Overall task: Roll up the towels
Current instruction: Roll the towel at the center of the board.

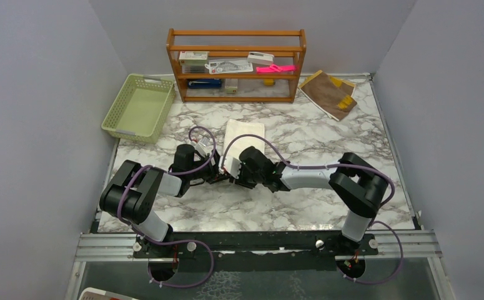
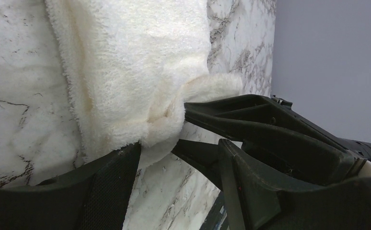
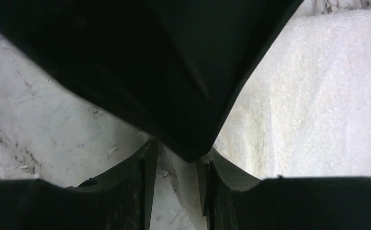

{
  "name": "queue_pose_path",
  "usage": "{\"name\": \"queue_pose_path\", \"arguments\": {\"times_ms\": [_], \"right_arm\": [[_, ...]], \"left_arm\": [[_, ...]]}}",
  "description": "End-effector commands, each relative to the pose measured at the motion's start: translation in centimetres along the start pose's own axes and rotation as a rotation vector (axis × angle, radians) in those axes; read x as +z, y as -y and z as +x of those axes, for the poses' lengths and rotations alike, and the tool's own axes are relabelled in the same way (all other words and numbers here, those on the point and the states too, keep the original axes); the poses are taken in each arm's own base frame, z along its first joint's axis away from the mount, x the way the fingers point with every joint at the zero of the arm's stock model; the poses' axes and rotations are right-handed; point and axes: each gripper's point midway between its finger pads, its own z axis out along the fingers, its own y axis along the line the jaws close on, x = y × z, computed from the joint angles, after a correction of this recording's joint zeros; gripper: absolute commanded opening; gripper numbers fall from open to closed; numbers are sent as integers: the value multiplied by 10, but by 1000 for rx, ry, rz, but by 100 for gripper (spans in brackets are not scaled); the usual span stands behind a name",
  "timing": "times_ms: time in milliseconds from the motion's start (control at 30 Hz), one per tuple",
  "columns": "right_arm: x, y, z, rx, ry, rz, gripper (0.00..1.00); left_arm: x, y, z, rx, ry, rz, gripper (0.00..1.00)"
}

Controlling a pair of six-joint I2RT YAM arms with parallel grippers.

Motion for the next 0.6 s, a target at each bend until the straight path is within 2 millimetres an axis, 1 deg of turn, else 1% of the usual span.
{"name": "queue_pose_path", "arguments": {"times_ms": [0, 67, 133, 200, 267, 300, 333, 433, 500, 533, 567], "right_arm": [[13, -1, 34, 17, -153, 18, 36], [15, -2, 43, 31, -195, 20, 34], [17, -3, 55, 54, -251, 22, 29], [18, -7, 68, 91, -312, 11, 19], [18, -10, 79, 146, -358, -7, 3], [17, -12, 80, 186, -362, -32, 1], [15, -14, 82, 230, -363, -52, 1], [4, -16, 73, 377, -311, -121, 1], [-4, -17, 62, 448, -276, -154, 1], [-8, -17, 55, 479, -263, -169, 1], [-11, -17, 48, 505, -248, -191, 1]], "left_arm": [[-9, -59, 32, -98, -60, -222, 66], [-10, -58, 32, -99, -59, -220, 66], [-10, -56, 31, -100, -57, -216, 66], [-12, -54, 29, -104, -52, -214, 66], [-14, -51, 24, -108, -42, -211, 65], [-16, -51, 21, -113, -35, -212, 65], [-19, -49, 16, -115, -23, -210, 65], [-28, -44, -2, -117, 16, -222, 65], [-36, -36, -18, -84, 45, -239, 65], [-41, -35, -22, -63, 44, -267, 66], [-44, -28, -31, -30, 60, -279, 66]]}}
